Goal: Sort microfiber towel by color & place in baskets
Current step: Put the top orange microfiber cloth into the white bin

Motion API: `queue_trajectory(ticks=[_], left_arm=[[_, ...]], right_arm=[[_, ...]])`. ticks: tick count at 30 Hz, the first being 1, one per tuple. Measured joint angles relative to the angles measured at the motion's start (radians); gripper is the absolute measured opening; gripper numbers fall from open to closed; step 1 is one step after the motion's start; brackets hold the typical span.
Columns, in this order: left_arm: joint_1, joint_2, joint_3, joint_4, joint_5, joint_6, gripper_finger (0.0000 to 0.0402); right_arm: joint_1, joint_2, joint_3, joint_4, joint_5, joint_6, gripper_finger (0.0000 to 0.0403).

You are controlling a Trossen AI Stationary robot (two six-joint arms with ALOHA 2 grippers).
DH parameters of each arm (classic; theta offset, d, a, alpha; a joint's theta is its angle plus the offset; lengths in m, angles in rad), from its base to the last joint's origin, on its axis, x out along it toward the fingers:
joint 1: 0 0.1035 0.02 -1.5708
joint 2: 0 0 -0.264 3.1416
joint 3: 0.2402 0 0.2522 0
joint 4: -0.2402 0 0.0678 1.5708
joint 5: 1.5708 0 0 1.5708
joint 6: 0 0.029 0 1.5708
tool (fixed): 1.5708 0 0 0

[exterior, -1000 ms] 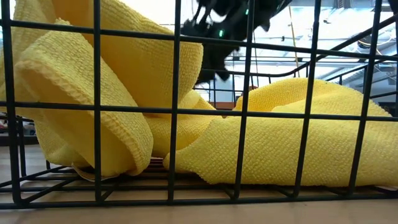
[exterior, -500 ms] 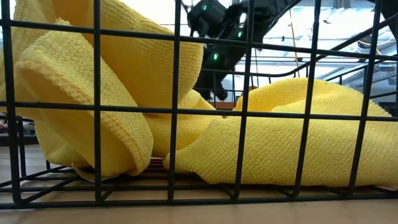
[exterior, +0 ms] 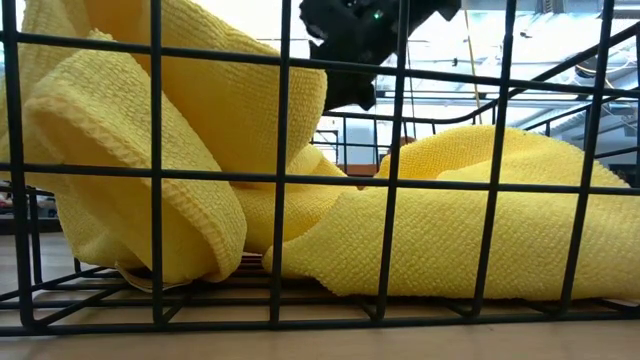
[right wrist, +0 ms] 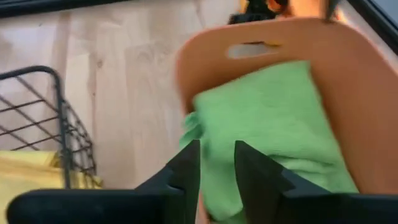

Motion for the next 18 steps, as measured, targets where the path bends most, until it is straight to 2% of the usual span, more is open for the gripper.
queue_trajectory(ticks=[4, 6, 14, 16, 18], left_arm=[[0.065, 0.066, 0.005, 0.064, 0.043, 0.067, 0.0258], [0.084, 0.09, 0.006, 0.089, 0.057, 0.092, 0.0227], [0.088, 0.104, 0.004, 0.092, 0.11, 0.102, 0.0032], [0.079, 0.099, 0.003, 0.083, 0.112, 0.102, 0.0013], [0.065, 0.091, 0.002, 0.063, 0.113, 0.099, 0.0015]], right_arm=[[0.023, -0.013, 0.0, -0.013, 0.002, -0.007, 0.0107], [0.032, -0.014, 0.0, -0.015, 0.002, -0.013, 0.0111], [0.057, -0.014, 0.0, -0.032, 0.001, -0.027, 0.0114], [0.057, -0.014, 0.0, -0.046, 0.002, -0.03, 0.0114], [0.057, -0.014, 0.0, -0.07, 0.002, -0.03, 0.0114]])
